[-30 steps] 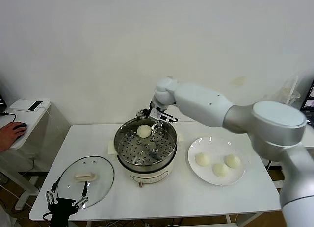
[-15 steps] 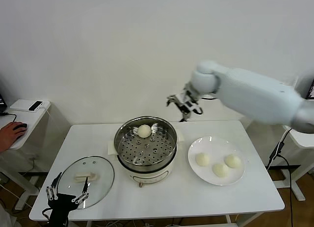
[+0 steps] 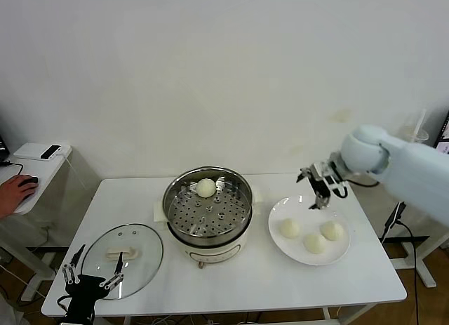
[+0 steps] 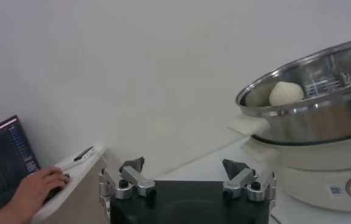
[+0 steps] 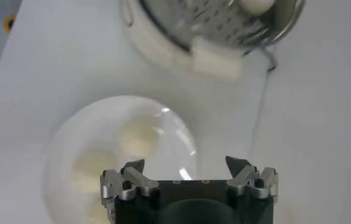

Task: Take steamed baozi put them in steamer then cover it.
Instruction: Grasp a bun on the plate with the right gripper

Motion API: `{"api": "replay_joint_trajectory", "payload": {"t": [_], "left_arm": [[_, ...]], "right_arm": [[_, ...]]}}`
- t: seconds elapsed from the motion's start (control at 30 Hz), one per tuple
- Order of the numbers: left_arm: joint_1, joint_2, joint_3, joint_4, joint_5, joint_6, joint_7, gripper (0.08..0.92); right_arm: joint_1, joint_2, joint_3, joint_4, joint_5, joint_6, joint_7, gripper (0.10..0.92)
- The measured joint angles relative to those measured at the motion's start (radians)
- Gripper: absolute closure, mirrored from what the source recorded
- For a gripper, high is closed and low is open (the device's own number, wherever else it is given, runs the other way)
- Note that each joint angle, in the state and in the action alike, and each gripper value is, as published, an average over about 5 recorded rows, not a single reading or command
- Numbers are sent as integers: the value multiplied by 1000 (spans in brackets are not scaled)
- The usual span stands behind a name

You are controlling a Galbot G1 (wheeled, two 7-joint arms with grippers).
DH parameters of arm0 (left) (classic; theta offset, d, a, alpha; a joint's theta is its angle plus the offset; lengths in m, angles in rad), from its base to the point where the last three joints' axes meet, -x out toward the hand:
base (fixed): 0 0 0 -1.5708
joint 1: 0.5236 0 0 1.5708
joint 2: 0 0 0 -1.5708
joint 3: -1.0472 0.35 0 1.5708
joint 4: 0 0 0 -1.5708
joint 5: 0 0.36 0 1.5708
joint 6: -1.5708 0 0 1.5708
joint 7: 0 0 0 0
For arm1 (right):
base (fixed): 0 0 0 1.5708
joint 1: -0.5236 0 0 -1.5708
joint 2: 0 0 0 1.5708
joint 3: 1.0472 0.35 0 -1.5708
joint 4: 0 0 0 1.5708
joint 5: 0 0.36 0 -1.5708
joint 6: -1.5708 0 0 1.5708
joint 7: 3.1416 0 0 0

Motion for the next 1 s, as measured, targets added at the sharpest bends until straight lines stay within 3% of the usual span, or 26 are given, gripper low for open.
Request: {"api": "replay_joint_trajectory", "payload": {"t": [1.0], "left_arm": [[-4, -5, -28, 26, 2, 3, 1, 177]], "right_arm": [[-279, 279, 145, -347, -149, 10, 39, 205]]}}
